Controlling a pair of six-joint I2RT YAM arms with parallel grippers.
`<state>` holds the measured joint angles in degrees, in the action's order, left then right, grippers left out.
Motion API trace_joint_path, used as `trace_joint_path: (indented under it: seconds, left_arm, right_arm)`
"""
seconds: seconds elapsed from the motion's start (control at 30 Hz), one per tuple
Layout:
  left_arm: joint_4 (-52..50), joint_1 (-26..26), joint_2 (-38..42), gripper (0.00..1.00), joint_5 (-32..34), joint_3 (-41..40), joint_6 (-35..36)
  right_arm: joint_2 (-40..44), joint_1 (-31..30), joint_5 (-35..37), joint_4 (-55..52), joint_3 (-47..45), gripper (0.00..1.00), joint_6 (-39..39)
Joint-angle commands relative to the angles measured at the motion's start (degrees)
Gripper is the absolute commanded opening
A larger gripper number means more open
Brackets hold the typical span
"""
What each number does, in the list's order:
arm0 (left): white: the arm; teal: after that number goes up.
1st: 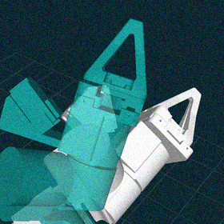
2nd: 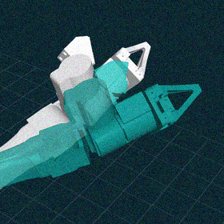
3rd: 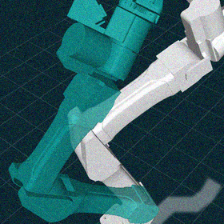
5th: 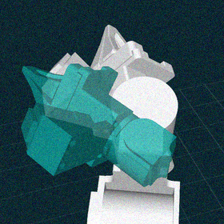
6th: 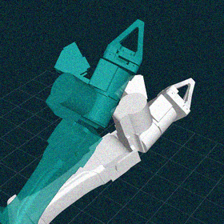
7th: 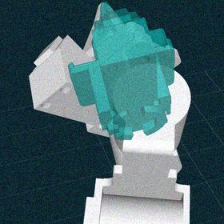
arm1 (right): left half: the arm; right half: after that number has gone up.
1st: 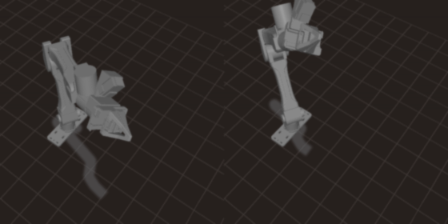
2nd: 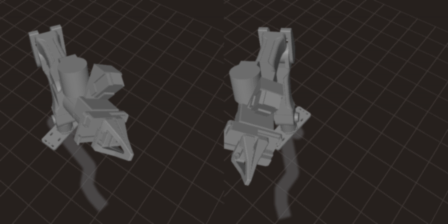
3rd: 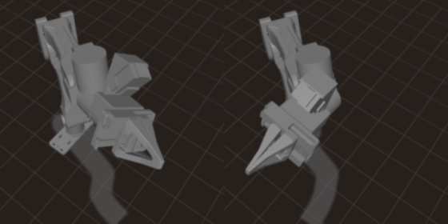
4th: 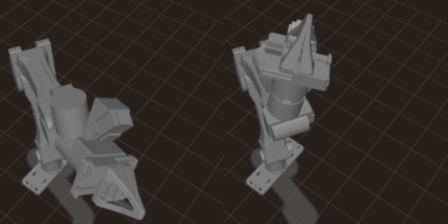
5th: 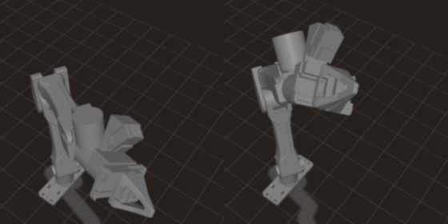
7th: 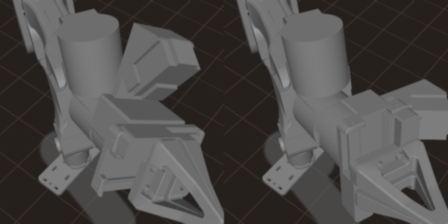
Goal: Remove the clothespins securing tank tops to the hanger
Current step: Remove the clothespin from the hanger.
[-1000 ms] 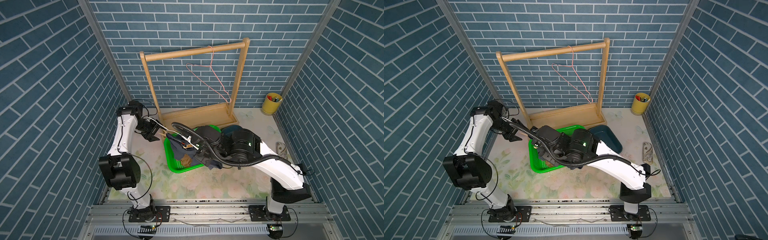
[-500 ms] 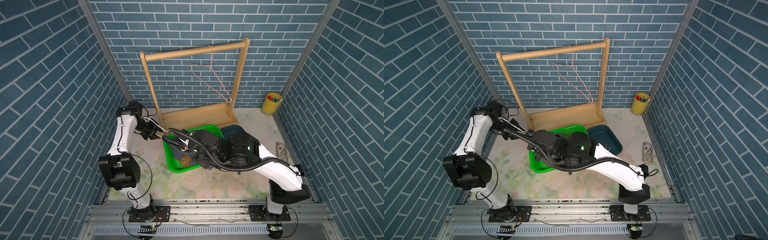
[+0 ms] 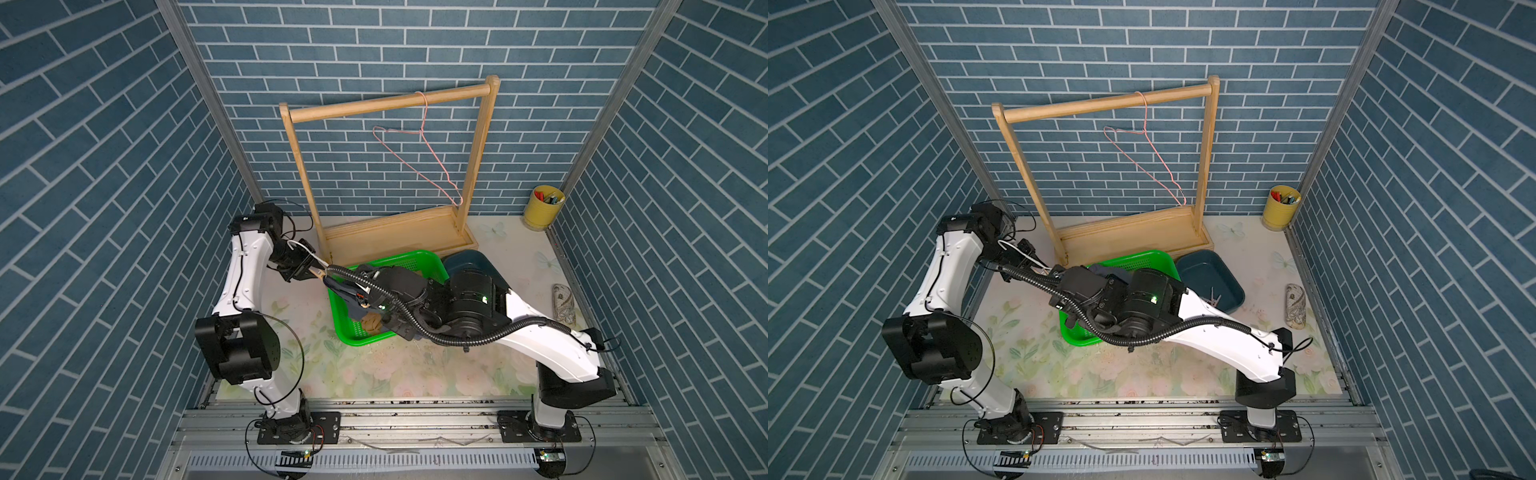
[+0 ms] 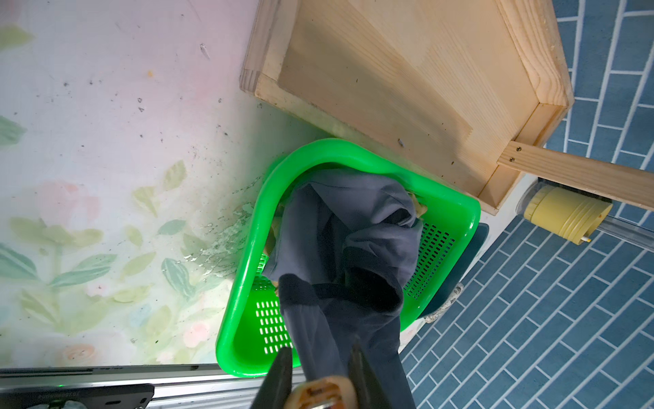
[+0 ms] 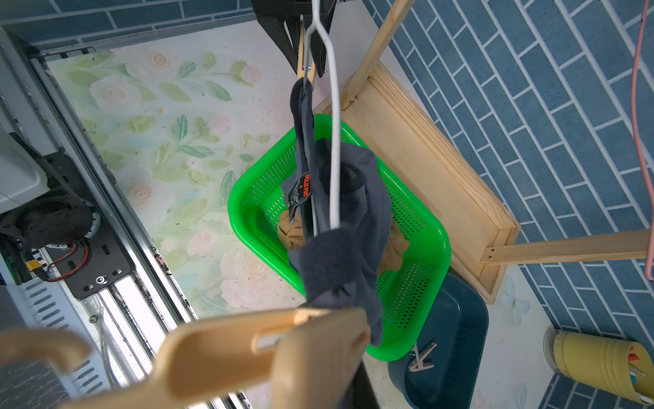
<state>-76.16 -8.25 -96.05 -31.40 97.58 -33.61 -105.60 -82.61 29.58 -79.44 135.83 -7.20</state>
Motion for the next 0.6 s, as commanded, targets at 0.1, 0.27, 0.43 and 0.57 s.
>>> trace_joint_path:
  seconds: [0.1,0.27,0.43,0.57]
  left_arm:
    - [-1.30,-0.27,4.15,0.23,4.41,-1.64,2.55]
    - [-1.02,-0.25,5.32,0.23,4.70,-3.34,2.32]
    - [-0.83,-0.27,7.28,0.23,4.72,-4.91,1.92]
    - [-0.57,-0.14,9.91,0.23,2.70,-7.38,0.49]
  right_arm:
    - [4.96,0.24,1.44,4.61,-6.38,0.00,-2.69]
    - [10.04,1.89,0.21,7.30,-12.34,0.00,-5.67]
    - [18.96,6.05,-3.12,12.11,-23.36,0.00,-9.70]
    - [25.67,16.06,-16.95,17.85,-35.09,0.00,-13.83]
